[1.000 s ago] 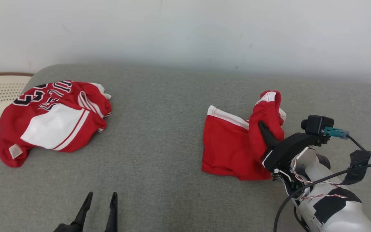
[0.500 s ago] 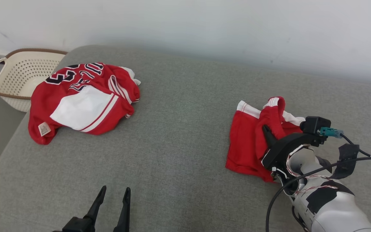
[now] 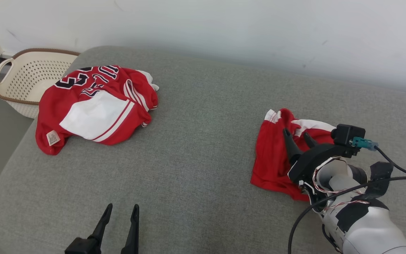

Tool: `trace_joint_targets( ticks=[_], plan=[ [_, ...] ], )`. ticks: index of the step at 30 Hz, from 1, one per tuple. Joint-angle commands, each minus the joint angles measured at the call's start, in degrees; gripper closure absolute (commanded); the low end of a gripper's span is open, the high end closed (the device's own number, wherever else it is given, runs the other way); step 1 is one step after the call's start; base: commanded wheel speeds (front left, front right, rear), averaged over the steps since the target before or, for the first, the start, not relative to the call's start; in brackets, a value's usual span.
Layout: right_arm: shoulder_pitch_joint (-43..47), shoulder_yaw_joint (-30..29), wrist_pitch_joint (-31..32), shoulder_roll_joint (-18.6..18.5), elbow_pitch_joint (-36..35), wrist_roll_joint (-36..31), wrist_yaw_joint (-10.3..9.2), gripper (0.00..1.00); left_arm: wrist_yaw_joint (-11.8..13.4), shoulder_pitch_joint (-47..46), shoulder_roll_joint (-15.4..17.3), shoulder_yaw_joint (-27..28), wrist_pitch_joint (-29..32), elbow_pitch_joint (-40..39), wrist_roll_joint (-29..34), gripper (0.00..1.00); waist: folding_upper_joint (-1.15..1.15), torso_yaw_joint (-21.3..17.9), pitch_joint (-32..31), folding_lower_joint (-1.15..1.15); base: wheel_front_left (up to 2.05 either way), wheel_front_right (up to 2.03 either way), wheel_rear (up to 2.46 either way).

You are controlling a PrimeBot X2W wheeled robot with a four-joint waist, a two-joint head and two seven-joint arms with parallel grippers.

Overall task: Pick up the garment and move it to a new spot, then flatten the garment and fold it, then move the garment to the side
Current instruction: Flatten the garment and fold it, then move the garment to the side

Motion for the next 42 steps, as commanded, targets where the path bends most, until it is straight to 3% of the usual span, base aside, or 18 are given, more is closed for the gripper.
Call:
trace_joint_targets(
  ticks=[1, 11, 19, 27, 42],
  plan=[
    [0.5, 0.4, -0.7, -0.4, -0.7, 0.4, -0.06, 0.00, 0.2, 1.0, 0.0, 0.3, -0.2, 0.0, -0.5, 0.00, 0.00, -0.5, -0.4, -0.01, 0.00, 0.00, 0.00],
    [3.5, -0.1, -3.5, -5.9, -8.2, -0.4, -0.05, 0.00, 0.0, 2.2, 0.0, 2.1, -0.2, -1.0, 0.5, 0.00, 0.00, -2.7, -1.5, -0.01, 0.00, 0.00, 0.00],
    [6.8, -7.3, -3.4, -9.0, -10.7, -6.4, -0.06, 0.00, 0.0, 3.0, 0.0, 2.9, -0.2, -2.0, 1.2, 0.00, 0.00, -3.6, -1.9, -0.01, 0.00, 0.00, 0.00],
    [9.8, -8.7, -2.7, -7.2, -7.3, -9.2, -0.06, 0.00, 0.4, 3.3, 0.2, 4.2, -0.2, -2.9, 2.3, 0.00, 0.00, -4.3, -2.2, -0.01, 0.00, 0.00, 0.00],
    [8.7, -6.1, 2.5, -3.9, -1.8, -4.9, -0.06, 0.00, -0.2, 2.1, 0.1, 4.2, -0.2, -2.8, 2.1, 0.00, 0.00, -2.5, 0.1, -0.01, 0.00, 0.00, 0.00]
  ],
)
